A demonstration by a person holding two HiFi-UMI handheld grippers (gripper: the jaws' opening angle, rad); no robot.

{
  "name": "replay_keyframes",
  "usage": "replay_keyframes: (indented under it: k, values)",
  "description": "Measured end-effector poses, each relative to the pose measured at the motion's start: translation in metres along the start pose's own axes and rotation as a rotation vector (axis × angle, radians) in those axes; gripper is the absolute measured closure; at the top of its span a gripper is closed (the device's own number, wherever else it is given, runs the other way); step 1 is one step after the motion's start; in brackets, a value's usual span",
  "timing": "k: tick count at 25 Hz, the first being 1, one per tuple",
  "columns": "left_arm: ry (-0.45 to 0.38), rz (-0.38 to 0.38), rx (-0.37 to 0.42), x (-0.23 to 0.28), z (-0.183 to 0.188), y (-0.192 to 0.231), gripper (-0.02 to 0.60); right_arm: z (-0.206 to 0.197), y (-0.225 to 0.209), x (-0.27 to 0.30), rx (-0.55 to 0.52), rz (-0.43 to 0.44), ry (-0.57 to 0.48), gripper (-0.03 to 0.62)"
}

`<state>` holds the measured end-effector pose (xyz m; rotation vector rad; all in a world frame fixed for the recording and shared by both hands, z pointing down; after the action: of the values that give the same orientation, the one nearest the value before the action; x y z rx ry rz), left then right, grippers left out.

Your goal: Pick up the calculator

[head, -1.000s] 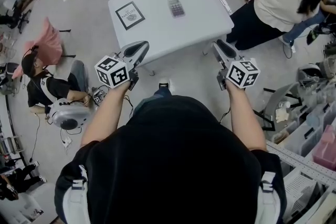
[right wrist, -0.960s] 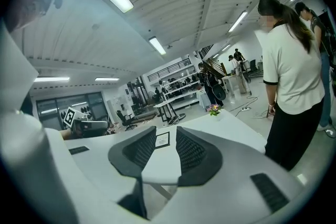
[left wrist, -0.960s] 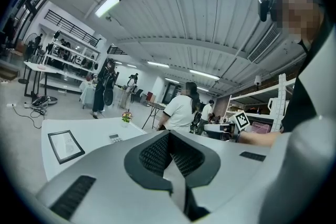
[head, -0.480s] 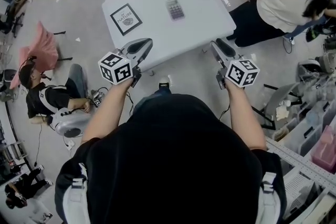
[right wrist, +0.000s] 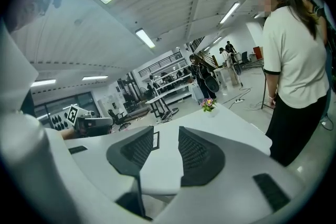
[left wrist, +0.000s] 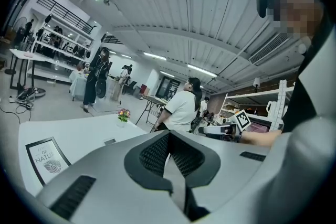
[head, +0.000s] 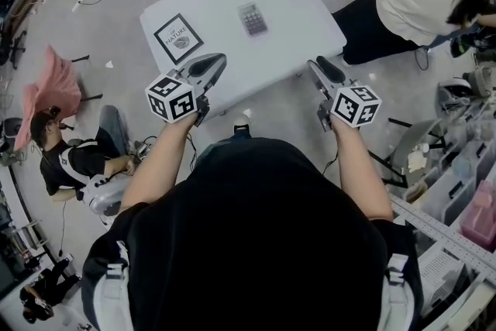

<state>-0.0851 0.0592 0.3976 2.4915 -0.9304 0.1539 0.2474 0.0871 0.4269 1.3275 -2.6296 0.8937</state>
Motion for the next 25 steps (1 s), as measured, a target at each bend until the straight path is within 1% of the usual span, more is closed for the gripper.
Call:
replay_keyframes:
  k: [7, 15, 21, 25]
  values:
    - [0.006, 0.002, -0.015, 0.007, 0.008, 0.030, 0.565, 0.012, -0.006, 0.031, 0.021, 0.000, 0.009, 0.431]
    - [-0.004, 0.009, -0.033, 0.003, 0.019, 0.069, 0.565, 0.031, 0.004, 0.072, 0.046, 0.025, 0.013, 0.424]
    - [0.000, -0.001, -0.040, 0.009, 0.030, 0.097, 0.565, 0.045, 0.008, 0.095, 0.041, 0.028, 0.010, 0.414]
    - [0.002, -0.023, -0.040, 0.013, 0.035, 0.110, 0.565, 0.051, 0.010, 0.108, 0.043, 0.020, 0.000, 0.408]
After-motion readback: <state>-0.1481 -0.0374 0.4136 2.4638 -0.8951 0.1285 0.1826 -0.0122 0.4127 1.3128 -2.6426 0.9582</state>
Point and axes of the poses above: the fingertips, and each gripper's own axes: x forward along the fingers, y to its left, z out of its top, the point moved 7 cm from there along -x, backward along the fingers, and after that the axes turned 4 degrees about z, right-handed, at the moved point
